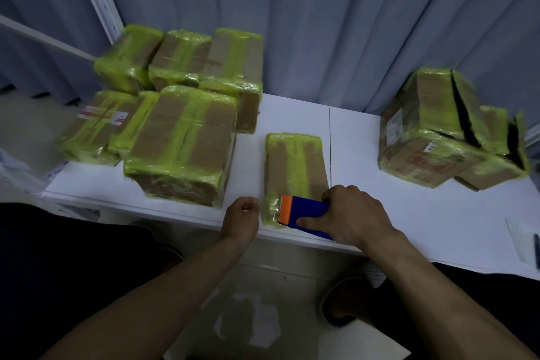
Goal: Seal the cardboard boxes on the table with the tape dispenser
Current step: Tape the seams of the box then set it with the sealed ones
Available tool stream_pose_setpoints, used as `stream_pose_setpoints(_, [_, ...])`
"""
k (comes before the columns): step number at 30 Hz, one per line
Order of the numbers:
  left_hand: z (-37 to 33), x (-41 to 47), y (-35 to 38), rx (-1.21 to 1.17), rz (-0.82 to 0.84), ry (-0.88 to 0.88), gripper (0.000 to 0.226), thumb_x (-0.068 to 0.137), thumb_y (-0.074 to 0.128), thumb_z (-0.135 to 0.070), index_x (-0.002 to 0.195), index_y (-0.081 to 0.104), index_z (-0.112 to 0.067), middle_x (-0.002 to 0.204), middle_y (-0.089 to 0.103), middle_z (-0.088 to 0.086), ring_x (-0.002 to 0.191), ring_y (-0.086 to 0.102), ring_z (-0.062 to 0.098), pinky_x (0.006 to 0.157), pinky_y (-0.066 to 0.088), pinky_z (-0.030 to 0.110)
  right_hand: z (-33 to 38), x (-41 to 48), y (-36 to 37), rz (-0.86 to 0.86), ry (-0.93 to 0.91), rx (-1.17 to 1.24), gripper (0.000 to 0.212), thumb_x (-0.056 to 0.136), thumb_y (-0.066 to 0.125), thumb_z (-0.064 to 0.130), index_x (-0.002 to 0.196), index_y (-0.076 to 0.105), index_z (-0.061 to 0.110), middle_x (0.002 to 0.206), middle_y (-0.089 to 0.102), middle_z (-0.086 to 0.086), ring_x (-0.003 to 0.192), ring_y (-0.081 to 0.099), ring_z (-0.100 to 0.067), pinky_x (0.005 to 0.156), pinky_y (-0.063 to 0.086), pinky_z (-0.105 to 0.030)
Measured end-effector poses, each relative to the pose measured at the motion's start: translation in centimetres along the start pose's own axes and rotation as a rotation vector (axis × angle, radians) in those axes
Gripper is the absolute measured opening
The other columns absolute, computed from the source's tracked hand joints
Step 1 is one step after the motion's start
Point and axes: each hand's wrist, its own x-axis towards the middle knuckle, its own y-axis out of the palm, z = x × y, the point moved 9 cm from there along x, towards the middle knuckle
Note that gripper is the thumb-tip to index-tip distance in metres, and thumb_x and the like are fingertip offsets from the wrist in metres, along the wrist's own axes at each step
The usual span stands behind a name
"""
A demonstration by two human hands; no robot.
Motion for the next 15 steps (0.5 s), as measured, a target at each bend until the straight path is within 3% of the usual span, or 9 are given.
stream_pose_setpoints(4, [-0.1,0.6,1.0,0.062,0.064,0.019,0.024,0.096,0.06,-0.03,0.118,0.069,-0.025,0.115,0.069,-0.003,0.1,0.064,0.018,0.094,0.055,0.043,0.0,0.6,0.1,0.04,0.029,0.019,0.063,0.065,0.073,0.081,0.094,0.062,0.027,0.083,0.061,0.01,0.079,0.064,-0.013,0.059,0.045,-0.027])
stream_pose_setpoints(8, [0.4,1.5,0.0,0.157,0.013,-0.006,0.07,0.081,0.078,-0.045,0.141,0.054,-0.018,0.145,0.051,0.0,0.128,0.052,0.022,0.109,0.042,0.036,-0.2,1.0,0.0,0.047,0.05,0.022,0.065,0.063,0.074,0.082,0.095,0.061,0.027,0.083,0.059,0.011,0.078,0.063,-0.014,0.058,0.043,-0.026])
stream_pose_setpoints(12, [-1.2,0.3,-0.2,0.064,-0.036,0.178,0.033,0.086,0.077,-0.02,0.118,0.071,-0.014,0.118,0.07,-0.002,0.104,0.064,0.012,0.091,0.052,0.021,-0.3,1.2,0.2,0.063,0.047,0.027,0.071,0.062,0.074,0.083,0.103,0.064,0.026,0.089,0.064,0.009,0.082,0.065,-0.014,0.064,0.05,-0.029])
stream_pose_setpoints(15, [-1.8,-1.2,1.6,0.134,0.091,0.291,0.029,0.1,0.058,-0.017,0.127,0.066,-0.017,0.116,0.065,-0.013,0.103,0.06,0.003,0.077,0.042,0.002,-0.7,1.3,0.5,0.076,0.054,0.039,0.075,0.061,0.074,0.083,0.108,0.064,0.026,0.094,0.067,0.007,0.085,0.066,-0.015,0.072,0.056,-0.031])
